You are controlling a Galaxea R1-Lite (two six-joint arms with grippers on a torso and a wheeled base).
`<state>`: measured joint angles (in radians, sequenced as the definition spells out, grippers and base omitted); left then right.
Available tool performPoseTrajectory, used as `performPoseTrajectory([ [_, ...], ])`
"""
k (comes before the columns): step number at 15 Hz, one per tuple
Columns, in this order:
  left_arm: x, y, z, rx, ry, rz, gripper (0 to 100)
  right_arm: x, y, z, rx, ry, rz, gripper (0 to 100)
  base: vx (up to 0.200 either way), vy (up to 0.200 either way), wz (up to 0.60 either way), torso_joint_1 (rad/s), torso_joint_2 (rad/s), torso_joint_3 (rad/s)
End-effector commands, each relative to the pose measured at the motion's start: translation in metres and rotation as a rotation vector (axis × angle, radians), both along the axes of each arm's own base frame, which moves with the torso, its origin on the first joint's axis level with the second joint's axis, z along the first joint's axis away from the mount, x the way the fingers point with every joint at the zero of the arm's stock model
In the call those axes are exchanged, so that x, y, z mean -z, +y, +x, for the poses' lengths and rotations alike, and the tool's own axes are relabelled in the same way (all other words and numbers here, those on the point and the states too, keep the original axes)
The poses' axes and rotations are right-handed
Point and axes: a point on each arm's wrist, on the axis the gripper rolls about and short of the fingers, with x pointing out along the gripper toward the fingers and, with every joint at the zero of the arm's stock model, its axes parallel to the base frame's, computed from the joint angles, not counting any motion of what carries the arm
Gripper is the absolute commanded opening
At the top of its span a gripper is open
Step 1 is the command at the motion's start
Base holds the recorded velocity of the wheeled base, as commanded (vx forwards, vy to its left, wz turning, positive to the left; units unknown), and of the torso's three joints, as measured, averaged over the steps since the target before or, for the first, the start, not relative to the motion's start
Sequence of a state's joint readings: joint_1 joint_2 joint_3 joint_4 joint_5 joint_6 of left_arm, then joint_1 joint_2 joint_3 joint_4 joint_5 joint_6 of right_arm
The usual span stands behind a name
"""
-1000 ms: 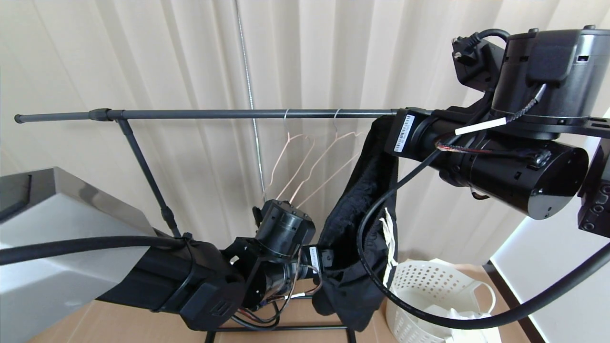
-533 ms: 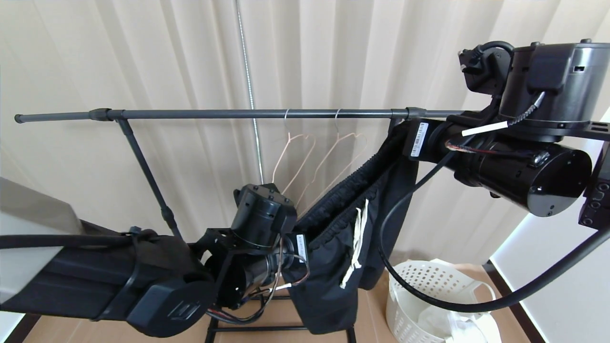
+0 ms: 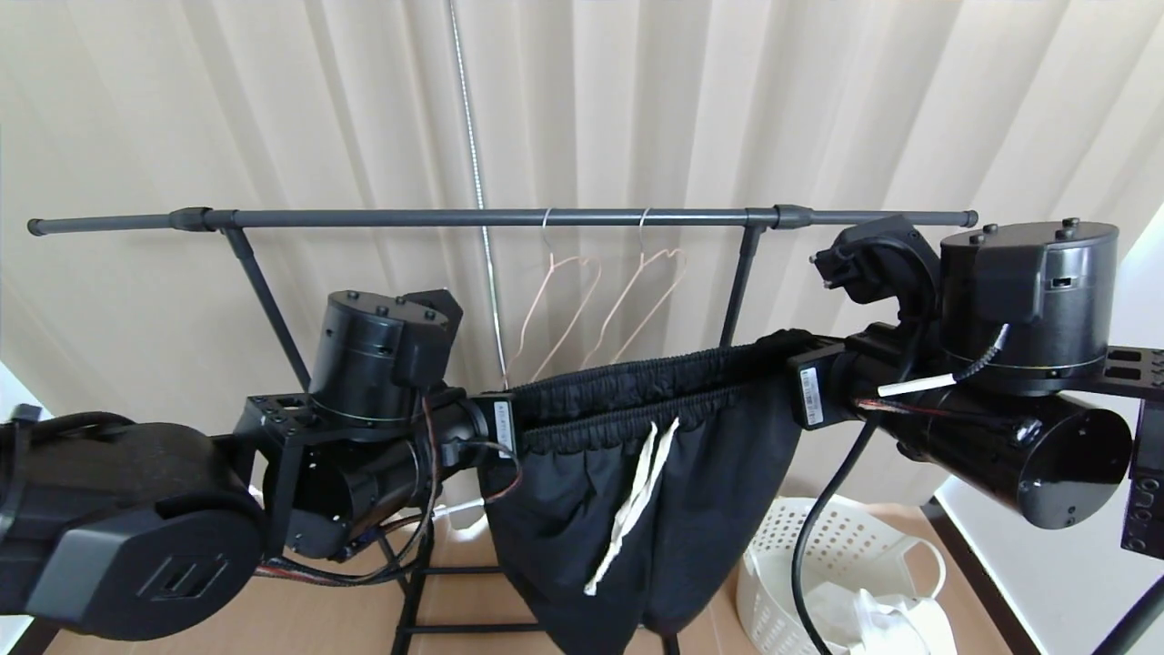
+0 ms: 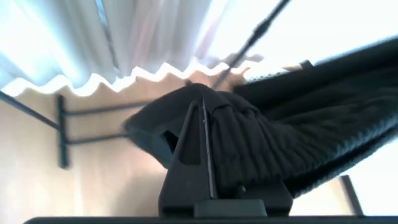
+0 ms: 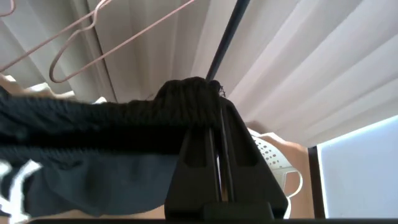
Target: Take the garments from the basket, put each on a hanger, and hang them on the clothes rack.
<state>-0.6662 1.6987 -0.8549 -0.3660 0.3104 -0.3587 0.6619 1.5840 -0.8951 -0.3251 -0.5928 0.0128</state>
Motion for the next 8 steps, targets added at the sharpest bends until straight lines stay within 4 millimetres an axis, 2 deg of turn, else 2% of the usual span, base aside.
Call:
performPoseTrajectory([
  [1, -0.011, 0.012, -0.005, -0.016, -0.033, -0.009, 0, 0.003, -0.004, 0.001, 0.018, 0.01, -0.01, 0, 0.0, 0.0, 0.0, 0.0, 0.0, 0.0],
  [4, -0.007, 0.03, -0.003, -0.033, -0.044, 0.083, 0, 0.001, -0.025, 0.015, 0.097, 0.003, -0.041, 0, 0.0, 0.0, 0.0, 0.0, 0.0, 0.0],
  [6, -0.005, 0.034, -0.001, -0.038, -0.04, 0.101, 0, -0.001, -0.038, 0.023, 0.142, 0.0, -0.049, 0, 0.0, 0.0, 0.0, 0.0, 0.0, 0.0],
  [8, -0.003, 0.035, -0.001, -0.042, -0.034, 0.104, 0, -0.001, -0.043, 0.024, 0.156, 0.001, -0.058, 0, 0.0, 0.0, 0.0, 0.0, 0.0, 0.0],
])
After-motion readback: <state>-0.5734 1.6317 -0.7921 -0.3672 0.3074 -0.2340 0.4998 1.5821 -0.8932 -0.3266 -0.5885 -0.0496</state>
